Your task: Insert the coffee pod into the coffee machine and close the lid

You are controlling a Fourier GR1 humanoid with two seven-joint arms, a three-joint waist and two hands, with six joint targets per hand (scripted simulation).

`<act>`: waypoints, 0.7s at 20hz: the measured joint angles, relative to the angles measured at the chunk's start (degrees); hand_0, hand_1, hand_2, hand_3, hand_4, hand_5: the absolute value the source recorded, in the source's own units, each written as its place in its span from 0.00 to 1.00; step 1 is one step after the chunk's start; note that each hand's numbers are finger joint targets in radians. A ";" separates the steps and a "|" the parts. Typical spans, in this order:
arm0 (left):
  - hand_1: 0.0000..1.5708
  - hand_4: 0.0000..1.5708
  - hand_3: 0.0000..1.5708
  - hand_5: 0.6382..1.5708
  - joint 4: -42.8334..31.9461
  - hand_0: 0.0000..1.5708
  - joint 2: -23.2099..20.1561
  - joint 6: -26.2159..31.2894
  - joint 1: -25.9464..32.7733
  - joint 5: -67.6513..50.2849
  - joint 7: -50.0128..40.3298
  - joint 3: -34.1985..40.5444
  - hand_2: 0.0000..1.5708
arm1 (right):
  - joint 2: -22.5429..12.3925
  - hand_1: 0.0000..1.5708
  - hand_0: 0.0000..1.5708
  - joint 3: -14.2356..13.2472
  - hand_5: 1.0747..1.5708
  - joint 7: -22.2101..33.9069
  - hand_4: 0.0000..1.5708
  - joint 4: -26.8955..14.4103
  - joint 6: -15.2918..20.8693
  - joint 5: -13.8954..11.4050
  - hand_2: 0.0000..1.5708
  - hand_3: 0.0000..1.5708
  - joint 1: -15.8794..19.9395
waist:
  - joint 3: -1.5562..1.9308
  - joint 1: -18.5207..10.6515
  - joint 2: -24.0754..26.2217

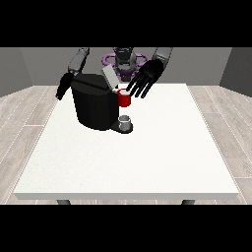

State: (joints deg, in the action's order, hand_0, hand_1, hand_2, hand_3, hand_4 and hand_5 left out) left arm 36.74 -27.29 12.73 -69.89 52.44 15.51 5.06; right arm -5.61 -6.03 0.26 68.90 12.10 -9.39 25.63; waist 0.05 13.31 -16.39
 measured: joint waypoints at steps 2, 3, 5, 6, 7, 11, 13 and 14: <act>0.00 0.00 0.00 1.00 0.62 0.00 2.11 1.37 2.23 -0.59 -0.29 -0.52 0.05 | -0.21 0.00 0.00 -1.05 1.00 -1.06 0.00 -2.03 -0.14 0.65 0.00 0.00 -2.10 | -0.01 -2.24 3.15; 0.00 0.00 0.00 1.00 1.17 0.00 3.29 1.33 3.25 -0.56 -0.75 -0.92 0.11 | -0.36 0.00 0.00 -1.50 1.00 -1.71 0.00 -3.00 -0.14 0.86 0.00 0.00 -2.76 | -0.01 -3.12 4.23; 0.00 0.00 0.00 1.00 1.85 0.00 5.53 1.78 5.44 -1.67 -1.20 -0.70 0.08 | -0.41 0.00 0.00 -1.95 1.00 -2.13 0.00 -4.37 -0.21 1.10 0.00 0.00 -4.69 | -0.02 -4.71 7.15; 0.00 0.00 0.00 1.00 2.28 0.00 6.85 1.15 6.50 -3.08 -0.93 0.33 0.10 | -0.34 0.00 0.00 -2.17 1.00 -3.14 0.00 -4.71 -0.24 1.28 0.00 0.00 -5.72 | -0.02 -5.30 7.95; 0.00 0.13 0.00 1.00 2.22 0.00 8.47 1.43 7.57 -5.32 -0.78 1.95 0.00 | -0.24 0.00 0.00 -2.07 1.00 -3.11 0.00 -4.93 -0.39 1.28 0.00 0.00 -6.84 | -0.05 -5.90 9.64; 0.00 0.26 0.00 1.00 2.36 0.00 14.75 1.24 13.43 -14.39 1.40 8.61 0.00 | -0.44 0.00 0.00 -2.86 1.00 -3.37 0.00 -5.91 -0.55 1.77 0.00 0.00 -10.48 | -0.13 -9.86 14.47; 0.00 0.04 0.00 1.00 2.00 0.00 17.92 1.34 16.79 -19.29 2.12 12.41 0.00 | -0.54 0.00 0.00 -3.31 1.00 -3.61 0.00 -6.07 -0.57 2.07 0.00 0.00 -12.29 | -0.17 -11.66 17.23; 0.00 0.17 0.00 1.00 1.75 0.00 19.41 1.64 18.81 -21.28 2.48 13.82 0.00 | -0.54 0.00 0.00 -3.51 1.00 -3.86 0.00 -6.20 -0.41 2.10 0.00 0.00 -13.44 | -0.17 -12.64 18.77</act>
State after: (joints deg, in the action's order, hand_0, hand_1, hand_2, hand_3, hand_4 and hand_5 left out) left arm 38.49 -7.88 14.37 -51.08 31.16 17.98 18.88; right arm -6.15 -9.54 -3.60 62.70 11.69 -7.28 12.18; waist -0.12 0.66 2.39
